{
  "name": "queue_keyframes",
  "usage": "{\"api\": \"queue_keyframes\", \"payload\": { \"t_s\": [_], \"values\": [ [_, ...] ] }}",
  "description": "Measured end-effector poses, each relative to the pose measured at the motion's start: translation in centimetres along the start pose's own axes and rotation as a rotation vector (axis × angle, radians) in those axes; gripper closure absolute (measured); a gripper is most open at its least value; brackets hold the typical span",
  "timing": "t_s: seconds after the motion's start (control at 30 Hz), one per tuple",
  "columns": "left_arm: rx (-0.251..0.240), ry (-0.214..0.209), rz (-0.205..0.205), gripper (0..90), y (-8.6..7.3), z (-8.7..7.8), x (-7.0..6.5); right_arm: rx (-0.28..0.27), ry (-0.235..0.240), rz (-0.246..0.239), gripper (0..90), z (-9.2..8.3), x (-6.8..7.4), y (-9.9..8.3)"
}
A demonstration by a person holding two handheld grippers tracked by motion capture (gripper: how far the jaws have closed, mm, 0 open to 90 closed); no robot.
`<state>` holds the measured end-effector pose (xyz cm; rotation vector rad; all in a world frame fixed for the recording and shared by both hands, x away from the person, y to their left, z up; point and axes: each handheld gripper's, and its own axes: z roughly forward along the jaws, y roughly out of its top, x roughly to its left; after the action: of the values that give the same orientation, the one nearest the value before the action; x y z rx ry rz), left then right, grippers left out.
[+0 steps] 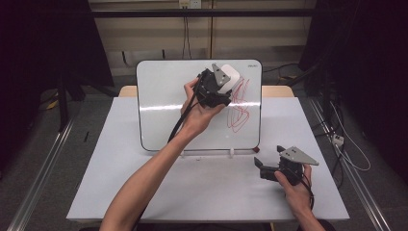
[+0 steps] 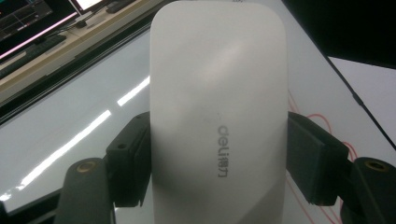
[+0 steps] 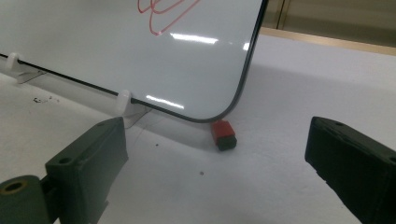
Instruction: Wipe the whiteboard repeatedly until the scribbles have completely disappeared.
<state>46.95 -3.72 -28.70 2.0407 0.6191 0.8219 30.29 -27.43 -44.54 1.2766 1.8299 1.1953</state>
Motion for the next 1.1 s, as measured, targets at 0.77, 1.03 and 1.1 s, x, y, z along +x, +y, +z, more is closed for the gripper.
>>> {"api": "queue_keyframes", "payload": {
  "t_s": [0.77,1.03,1.1],
  "values": [
    [0.038,0.051,0.048,31.1,1.3,2.3,-1.4,-0.005,0.005,-0.004,5.5,-0.1,0.0,0.0],
    [0.051,0.061,0.051,31.0,1.6,2.9,-1.5,-0.004,0.010,-0.003,5.6,-0.1,0.0,0.0],
    [0.053,0.061,0.057,31.0,1.5,3.0,-1.5,-0.003,0.010,-0.001,5.6,-0.1,0.1,0.0]
  ]
}}
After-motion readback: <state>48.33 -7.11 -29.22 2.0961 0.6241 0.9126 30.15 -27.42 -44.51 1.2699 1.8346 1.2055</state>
